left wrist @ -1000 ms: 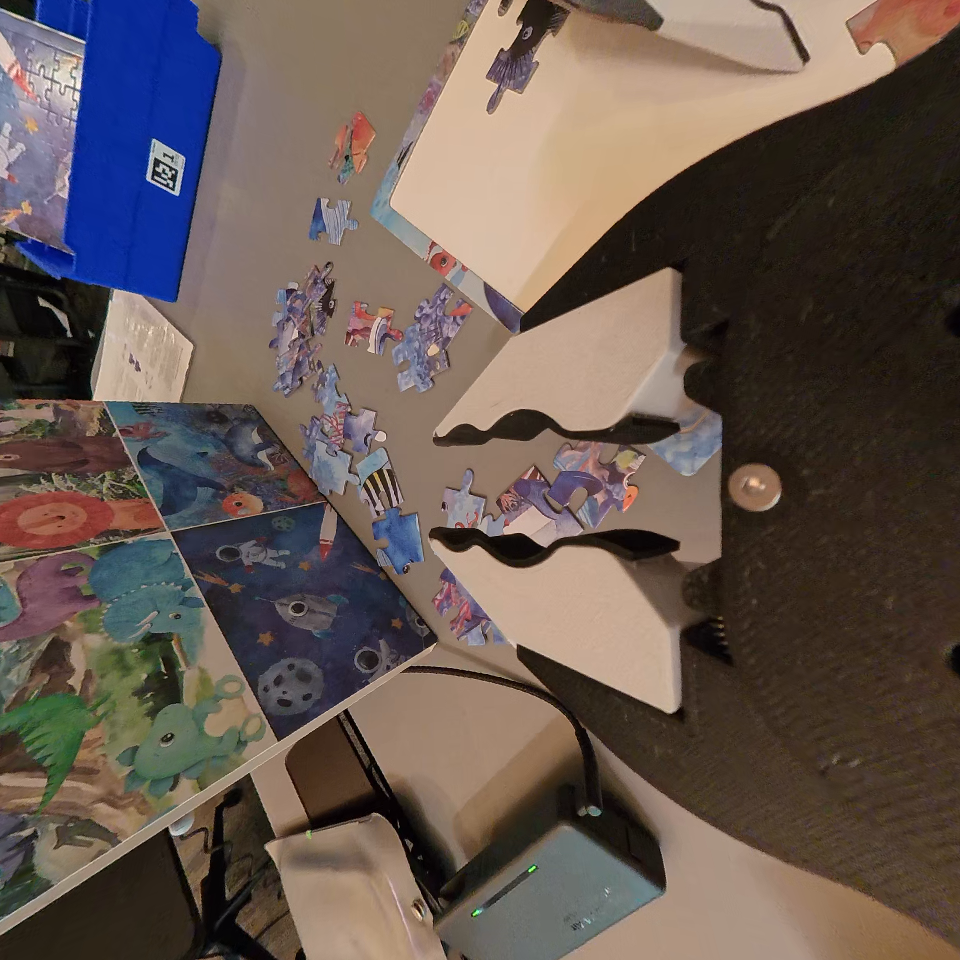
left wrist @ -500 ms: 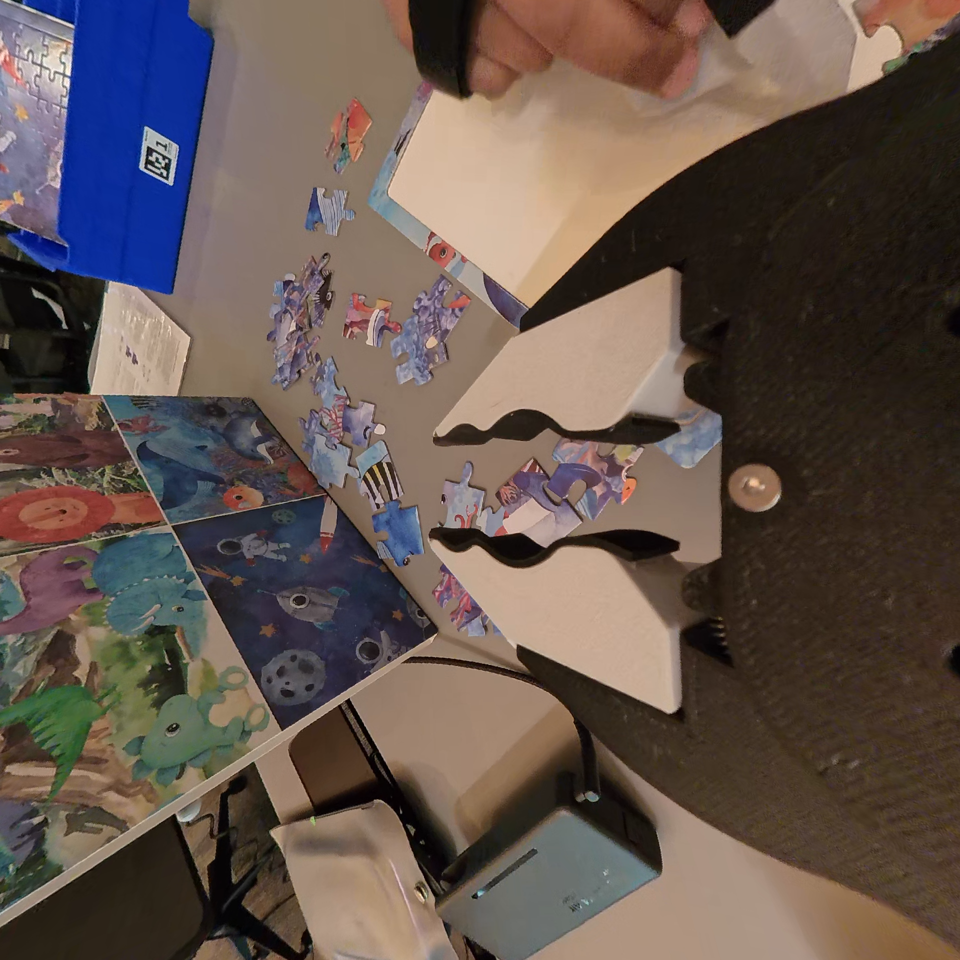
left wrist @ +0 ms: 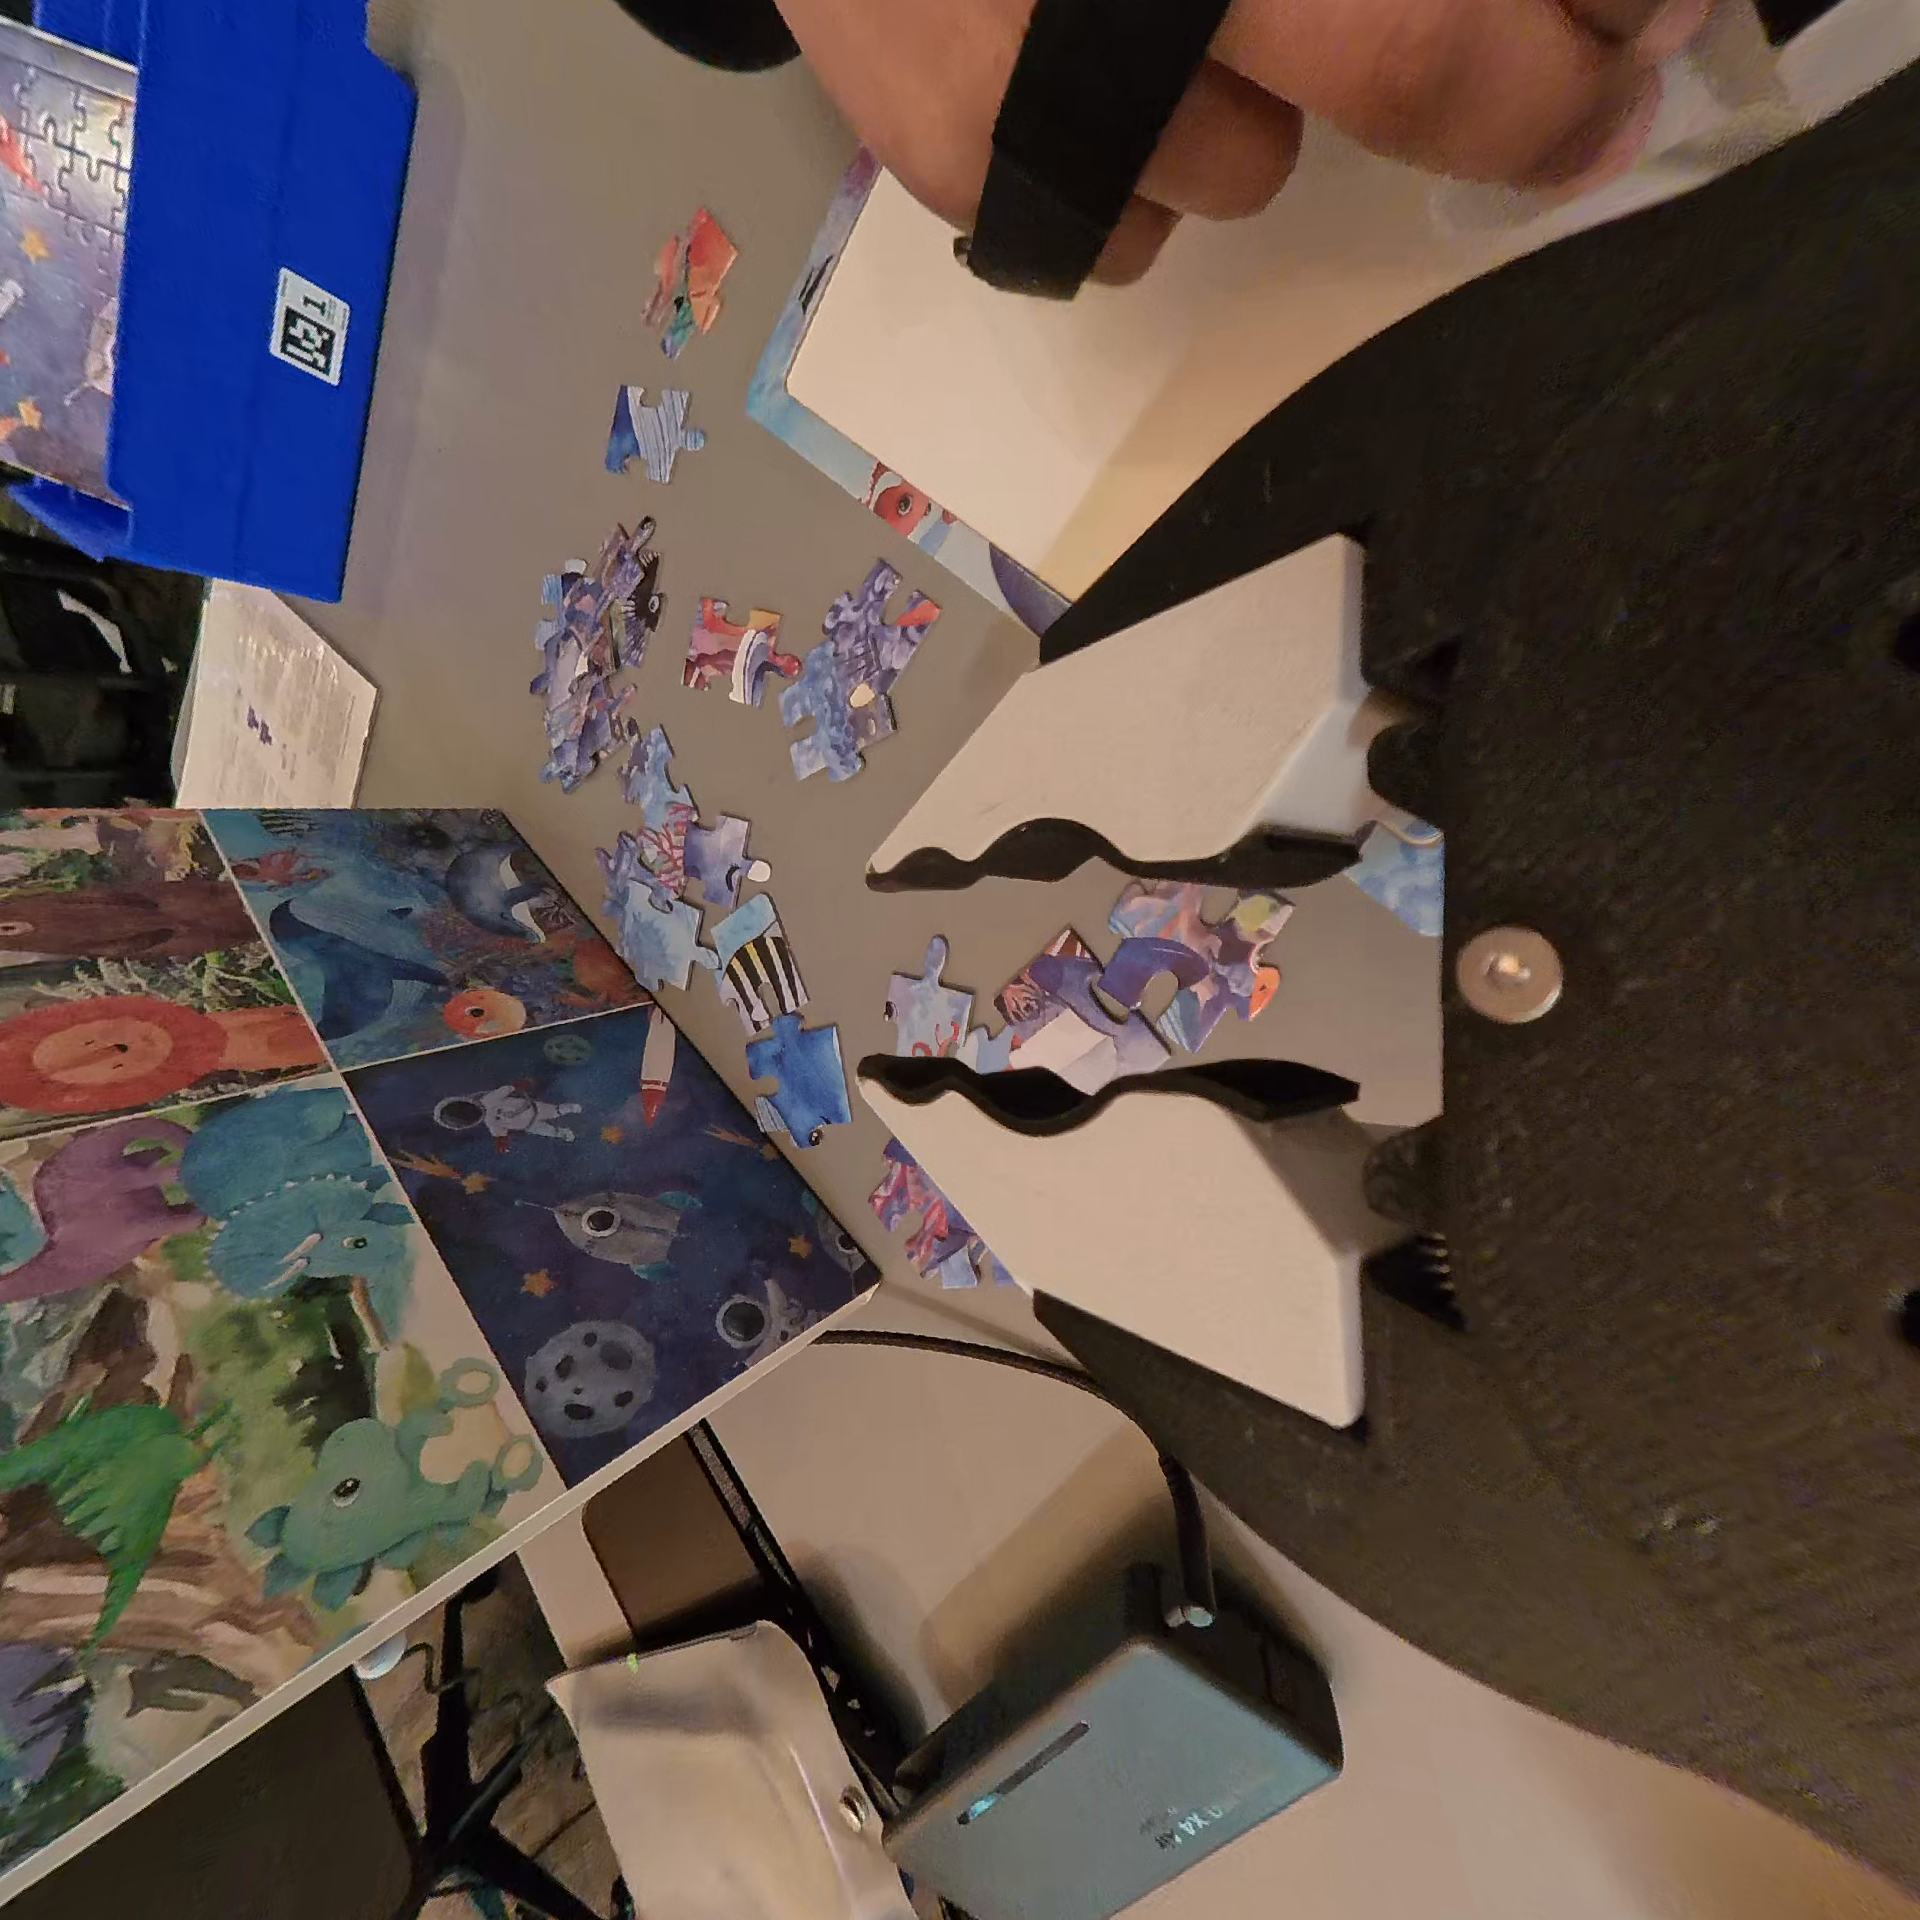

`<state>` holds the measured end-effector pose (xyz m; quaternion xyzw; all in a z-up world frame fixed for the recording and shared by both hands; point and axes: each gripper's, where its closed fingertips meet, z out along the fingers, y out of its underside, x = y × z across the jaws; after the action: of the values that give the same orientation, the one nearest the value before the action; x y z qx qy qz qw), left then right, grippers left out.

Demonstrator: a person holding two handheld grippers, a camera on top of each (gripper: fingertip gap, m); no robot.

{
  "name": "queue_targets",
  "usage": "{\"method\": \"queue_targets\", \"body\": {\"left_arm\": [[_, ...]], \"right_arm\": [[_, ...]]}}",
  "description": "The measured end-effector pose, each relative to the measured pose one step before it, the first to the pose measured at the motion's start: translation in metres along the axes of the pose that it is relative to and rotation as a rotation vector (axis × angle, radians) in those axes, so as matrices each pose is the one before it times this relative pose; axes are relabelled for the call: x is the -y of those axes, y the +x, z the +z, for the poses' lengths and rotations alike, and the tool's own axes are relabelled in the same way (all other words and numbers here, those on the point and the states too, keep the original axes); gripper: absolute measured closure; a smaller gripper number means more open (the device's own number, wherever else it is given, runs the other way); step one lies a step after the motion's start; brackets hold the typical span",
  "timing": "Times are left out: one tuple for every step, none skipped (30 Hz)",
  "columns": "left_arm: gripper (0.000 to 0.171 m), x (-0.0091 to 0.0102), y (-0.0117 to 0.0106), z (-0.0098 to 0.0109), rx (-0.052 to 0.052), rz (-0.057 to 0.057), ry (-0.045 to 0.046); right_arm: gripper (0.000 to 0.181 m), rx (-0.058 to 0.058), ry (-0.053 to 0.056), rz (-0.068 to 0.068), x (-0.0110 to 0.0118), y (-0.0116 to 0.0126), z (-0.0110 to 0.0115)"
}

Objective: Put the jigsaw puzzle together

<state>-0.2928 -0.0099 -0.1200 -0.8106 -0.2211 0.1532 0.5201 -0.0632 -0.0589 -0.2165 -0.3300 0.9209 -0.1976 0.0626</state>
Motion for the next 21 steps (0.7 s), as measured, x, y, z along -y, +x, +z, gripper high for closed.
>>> {"method": "queue_targets", "body": {"left_arm": [[0.142, -0.00059, -0.00038, 0.00023, -0.0012, -0.0029, -0.00117], [0.142, 0.00024, 0.00006, -0.00007, -0.0039, -0.0057, 0.00265], [0.142, 0.00082, 0.00057, -0.00026, -0.0052, -0.0063, 0.00561], [0.142, 0.00107, 0.00098, -0.00037, -0.0054, -0.0044, 0.00522], [0.142, 0.00111, 0.00099, -0.00060, -0.0032, -0.0006, 0.00355], [0.142, 0.00116, 0.00069, -0.00067, 0.0002, 0.0034, 0.00337], [0.142, 0.00133, 0.00083, -0.00078, 0.0014, 0.0052, 0.00333], [0.142, 0.00148, 0.00089, -0.00080, 0.0010, 0.0051, 0.00363], [0.142, 0.00151, 0.00102, -0.00091, 0.0000, 0.0039, 0.00432], [0.142, 0.00141, 0.00102, -0.00062, -0.0009, 0.0026, 0.00419], [0.142, 0.00102, 0.00096, -0.00048, -0.0013, 0.0018, 0.00310], [0.142, 0.00070, 0.00064, -0.00035, -0.0009, 0.0018, 0.00173], [0.142, 0.00047, 0.00051, -0.00020, -0.0001, 0.0017, 0.00097], [0.142, 0.00025, 0.00000, -0.00016, 0.0010, 0.0016, 0.00083], [0.142, 0.00027, -0.00023, -0.00018, 0.0020, 0.0011, 0.00105], [0.142, 0.00001, -0.00046, -0.00021, 0.0014, -0.0002, 0.00091], [0.142, 0.00030, -0.00033, -0.00026, 0.0003, -0.0019, 0.00173], [0.142, 0.00019, -0.00033, -0.00017, -0.0003, -0.0028, 0.00238], [0.142, 0.00025, -0.00045, -0.00025, -0.0002, -0.0030, 0.00226], [0.142, 0.00011, -0.00040, -0.00011, -0.0001, -0.0027, 0.00145], [0.142, 0.00003, -0.00028, 0.00006, -0.0003, -0.0025, 0.00106]], "right_arm": [[0.132, -0.0119, 0.0099, 0.0169, -0.00018, -0.00024, -0.00035], [0.137, -0.0165, 0.0082, 0.0191, -0.00064, 0.00077, -0.00091], [0.137, -0.0161, 0.0100, 0.0196, -0.00055, 0.00044, -0.00056], [0.137, -0.0138, 0.0098, 0.0269, -0.00056, 0.00023, -0.00035], [0.137, -0.0128, 0.0073, 0.0383, -0.00066, 0.00043, -0.00017], [0.137, -0.0148, 0.0072, 0.0369, -0.00042, 0.00040, -0.00019], [0.137, -0.0201, 0.0108, 0.0267, -0.00001, 0.00040, -0.00039], [0.137, -0.0237, 0.0123, 0.0202, 0.00018, 0.00049, -0.00047], [0.137, -0.0257, 0.0121, 0.0190, 0.00031, 0.00087, -0.00057], [0.137, -0.0262, 0.0114, 0.0191, 0.00036, 0.00117, -0.00069], [0.137, -0.0309, 0.0120, 0.0208, 0.00078, 0.00213, -0.00070], [0.137, -0.0298, 0.0216, 0.0234, 0.00264, 0.00215, -0.00104], [0.137, -0.0282, 0.0361, 0.0307, 0.00512, 0.00205, -0.00169], [0.137, -0.0303, 0.0435, 0.0451, 0.00666, 0.00282, -0.00191], [0.137, -0.0282, 0.0391, 0.0575, 0.00670, 0.00252, -0.00148], [0.137, -0.0299, 0.0205, 0.0611, 0.00436, 0.00223, -0.00051], [0.137, -0.0359, -0.0021, 0.0609, 0.00105, 0.00261, -0.00012], [0.137, -0.0373, -0.0155, 0.0605, -0.00112, 0.00210, 0.00005], [0.137, -0.0351, -0.0139, 0.0652, -0.00146, 0.00148, -0.00010], [0.137, -0.0264, -0.0072, 0.0698, -0.00115, 0.00006, -0.00034], [0.137, -0.0096, -0.0021, 0.0643, -0.00074, -0.00249, -0.00007]]}}
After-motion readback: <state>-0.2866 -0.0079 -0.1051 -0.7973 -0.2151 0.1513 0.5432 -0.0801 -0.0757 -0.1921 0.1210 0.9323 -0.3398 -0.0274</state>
